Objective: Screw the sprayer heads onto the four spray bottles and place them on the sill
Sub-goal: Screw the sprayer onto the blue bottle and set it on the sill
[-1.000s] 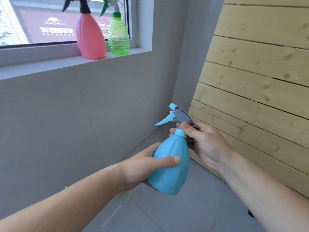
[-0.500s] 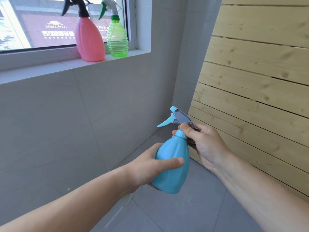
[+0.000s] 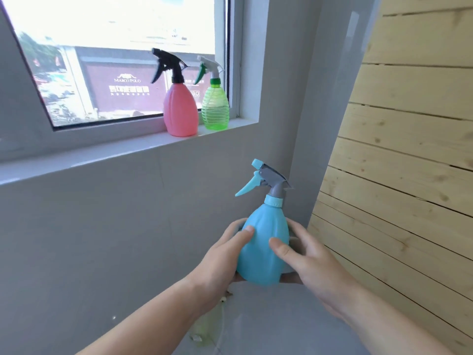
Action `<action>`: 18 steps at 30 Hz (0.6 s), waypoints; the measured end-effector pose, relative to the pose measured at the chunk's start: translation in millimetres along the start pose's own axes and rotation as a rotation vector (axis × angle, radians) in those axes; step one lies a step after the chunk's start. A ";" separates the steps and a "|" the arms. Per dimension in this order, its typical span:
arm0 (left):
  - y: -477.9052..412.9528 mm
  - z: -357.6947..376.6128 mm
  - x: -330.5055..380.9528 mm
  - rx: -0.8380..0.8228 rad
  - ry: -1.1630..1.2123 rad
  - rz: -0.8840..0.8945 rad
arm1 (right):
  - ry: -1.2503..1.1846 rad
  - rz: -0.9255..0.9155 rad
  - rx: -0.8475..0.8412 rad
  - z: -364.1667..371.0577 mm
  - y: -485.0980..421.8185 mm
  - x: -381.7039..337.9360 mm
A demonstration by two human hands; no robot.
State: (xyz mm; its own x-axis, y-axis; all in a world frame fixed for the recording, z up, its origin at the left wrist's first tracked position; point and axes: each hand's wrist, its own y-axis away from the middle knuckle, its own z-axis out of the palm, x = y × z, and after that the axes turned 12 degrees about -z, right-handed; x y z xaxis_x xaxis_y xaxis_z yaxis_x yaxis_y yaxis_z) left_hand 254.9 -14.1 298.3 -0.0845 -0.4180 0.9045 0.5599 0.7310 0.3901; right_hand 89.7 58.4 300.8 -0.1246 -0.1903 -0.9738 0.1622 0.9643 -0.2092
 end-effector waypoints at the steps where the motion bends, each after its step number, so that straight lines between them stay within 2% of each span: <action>1: 0.6 -5.6 5.8 0.018 0.016 0.035 | 0.015 -0.036 -0.017 7.3 -7.6 -5.9; 5: 7.7 -36.0 41.8 0.111 0.026 0.201 | 0.037 -0.147 0.002 42.3 -53.7 -30.4; 10: 11.5 -93.4 106.8 0.257 -0.072 0.382 | 0.058 -0.262 -0.003 98.3 -131.4 -65.8; 15: 12.5 -154.4 165.1 0.405 -0.197 0.482 | 0.169 -0.411 -0.052 150.1 -200.1 -98.7; 18: 6.9 -180.6 183.7 0.475 -0.239 0.494 | 0.182 -0.413 -0.071 173.5 -224.2 -104.1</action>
State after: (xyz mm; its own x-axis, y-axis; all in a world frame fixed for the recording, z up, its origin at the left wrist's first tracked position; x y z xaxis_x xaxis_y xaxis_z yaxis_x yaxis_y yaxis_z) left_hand 392.1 -183.3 436.1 -0.1231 0.1109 0.9862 0.1651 0.9822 -0.0898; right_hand 236.1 -169.9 433.6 -0.3361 -0.5326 -0.7768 -0.0046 0.8257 -0.5641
